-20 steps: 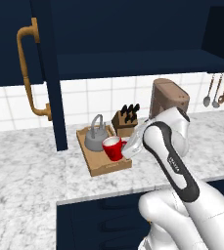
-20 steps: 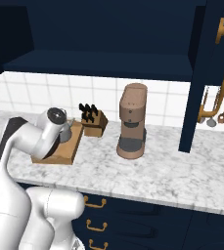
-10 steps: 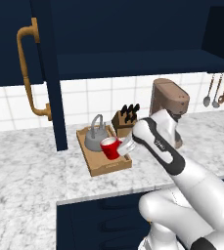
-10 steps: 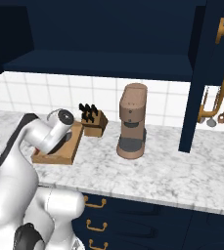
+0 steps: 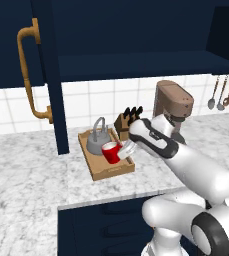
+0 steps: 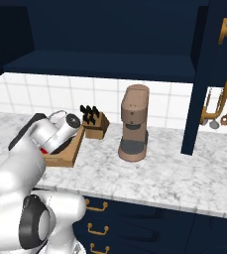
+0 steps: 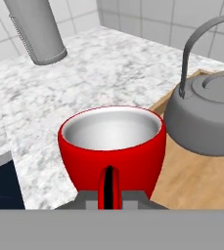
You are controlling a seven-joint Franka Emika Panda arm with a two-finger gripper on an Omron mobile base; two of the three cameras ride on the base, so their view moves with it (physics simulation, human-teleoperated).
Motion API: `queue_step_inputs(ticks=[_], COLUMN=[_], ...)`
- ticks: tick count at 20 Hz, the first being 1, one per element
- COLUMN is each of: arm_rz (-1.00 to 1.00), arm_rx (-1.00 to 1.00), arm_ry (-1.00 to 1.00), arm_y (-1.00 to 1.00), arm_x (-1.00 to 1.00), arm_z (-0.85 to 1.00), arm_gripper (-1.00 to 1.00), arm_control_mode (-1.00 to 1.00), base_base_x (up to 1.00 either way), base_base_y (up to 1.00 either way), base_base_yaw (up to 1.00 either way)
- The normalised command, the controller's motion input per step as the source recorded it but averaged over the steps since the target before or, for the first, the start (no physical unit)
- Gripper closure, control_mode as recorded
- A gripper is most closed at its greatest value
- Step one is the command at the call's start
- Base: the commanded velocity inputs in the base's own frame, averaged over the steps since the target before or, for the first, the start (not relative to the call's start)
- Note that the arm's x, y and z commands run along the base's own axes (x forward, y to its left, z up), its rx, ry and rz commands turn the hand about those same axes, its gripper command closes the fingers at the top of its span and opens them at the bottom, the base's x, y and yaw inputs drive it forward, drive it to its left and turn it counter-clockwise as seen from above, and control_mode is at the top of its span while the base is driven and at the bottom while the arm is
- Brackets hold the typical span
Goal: Pick the kettle from the counter and place it on the tray. Then pick the mug from the cabinet and place it on the tray. Then close the cabinet doors.
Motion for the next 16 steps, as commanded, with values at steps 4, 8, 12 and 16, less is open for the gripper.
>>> queue_step_inputs(ticks=[4,8,12,16], arm_rz=[0.0,0.0,0.0,0.0], arm_rx=[0.0,0.0,0.0,0.0], arm_ry=[0.0,0.0,0.0,0.0], arm_y=[0.0,0.0,0.0,0.05], arm_x=[0.24,0.28,0.28,0.23], arm_z=[-0.37,-0.21,-0.17,-0.23], arm_gripper=[1.0,1.0,1.0,1.0], arm_control_mode=[-1.0,-1.0,-1.0,-1.0], base_base_x=[0.0,0.0,0.0,0.0], base_base_y=[0.0,0.0,0.0,0.0], base_base_yaw=[0.0,0.0,0.0,0.0])
